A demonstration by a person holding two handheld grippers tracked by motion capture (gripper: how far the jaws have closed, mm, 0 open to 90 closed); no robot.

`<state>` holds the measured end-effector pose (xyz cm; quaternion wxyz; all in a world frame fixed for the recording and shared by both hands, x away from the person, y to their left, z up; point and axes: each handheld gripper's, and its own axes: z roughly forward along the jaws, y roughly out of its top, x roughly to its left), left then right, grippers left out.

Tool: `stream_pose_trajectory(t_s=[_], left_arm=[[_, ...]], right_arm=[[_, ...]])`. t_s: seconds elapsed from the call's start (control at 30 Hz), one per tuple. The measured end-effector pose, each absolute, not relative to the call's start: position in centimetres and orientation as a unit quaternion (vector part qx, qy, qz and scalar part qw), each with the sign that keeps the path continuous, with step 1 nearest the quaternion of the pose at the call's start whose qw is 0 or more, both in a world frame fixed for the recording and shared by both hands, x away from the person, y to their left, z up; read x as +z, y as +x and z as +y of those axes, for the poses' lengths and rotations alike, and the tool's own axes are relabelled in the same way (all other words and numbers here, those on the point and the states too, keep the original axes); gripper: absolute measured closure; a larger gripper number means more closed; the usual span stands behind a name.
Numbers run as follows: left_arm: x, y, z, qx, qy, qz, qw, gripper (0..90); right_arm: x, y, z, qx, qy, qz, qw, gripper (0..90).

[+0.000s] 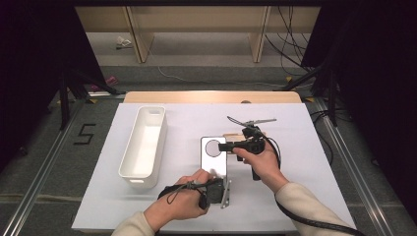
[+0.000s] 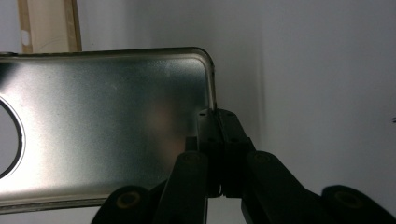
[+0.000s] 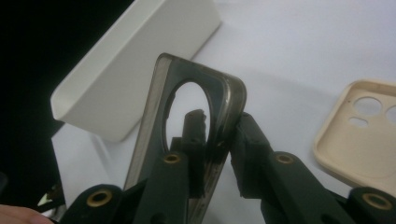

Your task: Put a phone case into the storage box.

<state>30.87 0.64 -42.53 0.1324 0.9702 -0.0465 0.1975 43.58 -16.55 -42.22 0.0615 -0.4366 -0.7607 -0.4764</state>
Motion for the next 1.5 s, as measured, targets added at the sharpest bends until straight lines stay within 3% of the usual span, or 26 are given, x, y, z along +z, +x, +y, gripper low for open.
stream_pose_trajectory(t_s=[0.5, 0.73, 1.0, 1.23, 1.5], left_arm=[[-42.6, 31.5, 1.1, 0.214, 0.966, -0.039, 0.140, 88.1], [-42.3, 31.7, 1.6, 0.222, 0.960, -0.024, 0.172, 86.1], [-40.6, 32.4, 4.0, 0.199, 0.936, 0.055, 0.286, 62.9], [-38.8, 33.9, 6.8, 0.236, 0.878, 0.147, 0.389, 44.3], [-38.8, 35.2, 8.6, 0.242, 0.825, 0.239, 0.451, 38.3]], right_arm=[[-40.6, 42.6, -16.3, -0.516, -0.431, -0.738, 0.056, 82.4], [-39.8, 42.2, -16.4, -0.529, -0.424, -0.733, 0.041, 82.5], [-39.4, 42.2, -16.8, -0.537, -0.421, -0.731, 0.022, 82.4], [-39.3, 42.2, -17.0, -0.543, -0.420, -0.727, 0.015, 82.3], [-39.3, 42.1, -16.9, -0.543, -0.418, -0.728, 0.015, 82.3]])
